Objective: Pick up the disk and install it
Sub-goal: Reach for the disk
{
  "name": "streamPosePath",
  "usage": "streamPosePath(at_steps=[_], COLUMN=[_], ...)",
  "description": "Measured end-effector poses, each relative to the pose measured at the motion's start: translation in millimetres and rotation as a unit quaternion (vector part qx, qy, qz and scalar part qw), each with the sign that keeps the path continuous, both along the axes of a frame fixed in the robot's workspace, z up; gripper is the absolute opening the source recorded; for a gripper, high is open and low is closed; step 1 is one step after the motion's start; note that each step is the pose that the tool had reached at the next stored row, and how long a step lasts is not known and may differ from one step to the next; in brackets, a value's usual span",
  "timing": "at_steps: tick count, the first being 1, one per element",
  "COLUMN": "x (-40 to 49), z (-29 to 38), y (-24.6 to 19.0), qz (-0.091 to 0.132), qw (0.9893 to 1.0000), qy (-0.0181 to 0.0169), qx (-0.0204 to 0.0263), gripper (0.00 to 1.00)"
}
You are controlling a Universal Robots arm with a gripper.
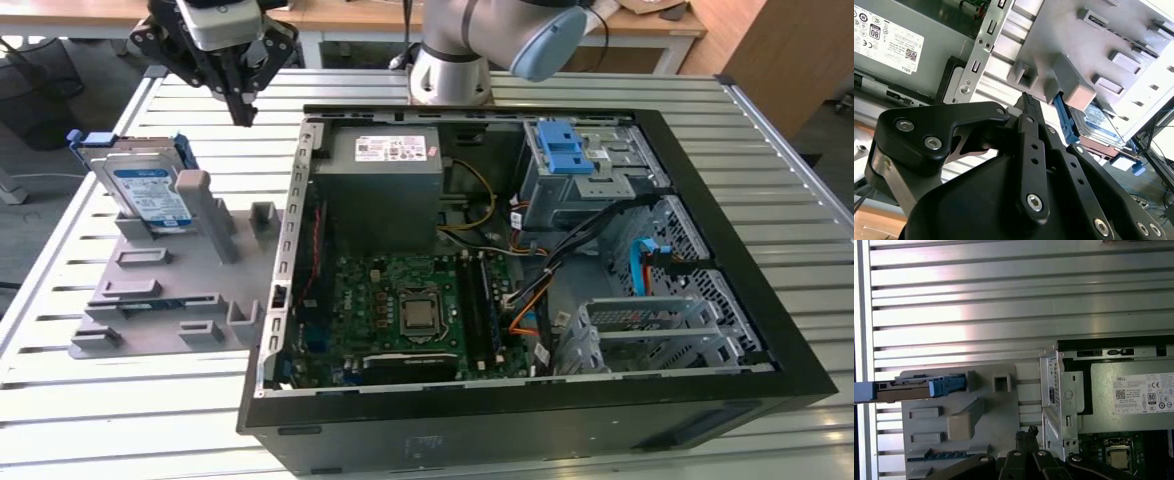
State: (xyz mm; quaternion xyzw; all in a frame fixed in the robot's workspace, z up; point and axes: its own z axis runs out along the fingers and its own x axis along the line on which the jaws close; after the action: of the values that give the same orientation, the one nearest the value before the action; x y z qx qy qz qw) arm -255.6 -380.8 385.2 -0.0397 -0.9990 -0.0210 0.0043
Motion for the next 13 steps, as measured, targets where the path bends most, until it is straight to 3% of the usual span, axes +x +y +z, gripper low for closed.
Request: streamPosePath(at_steps=[7, 13], x=[-5.5, -19.1], z=[0.0, -0.2], y=[0.1, 2.7], qz=[0.000, 0.000], qw=[1.0000, 1.0000], qy=[0.0000, 0.0000], qx=[0.0000, 0.0000], gripper=[0.11, 0.11])
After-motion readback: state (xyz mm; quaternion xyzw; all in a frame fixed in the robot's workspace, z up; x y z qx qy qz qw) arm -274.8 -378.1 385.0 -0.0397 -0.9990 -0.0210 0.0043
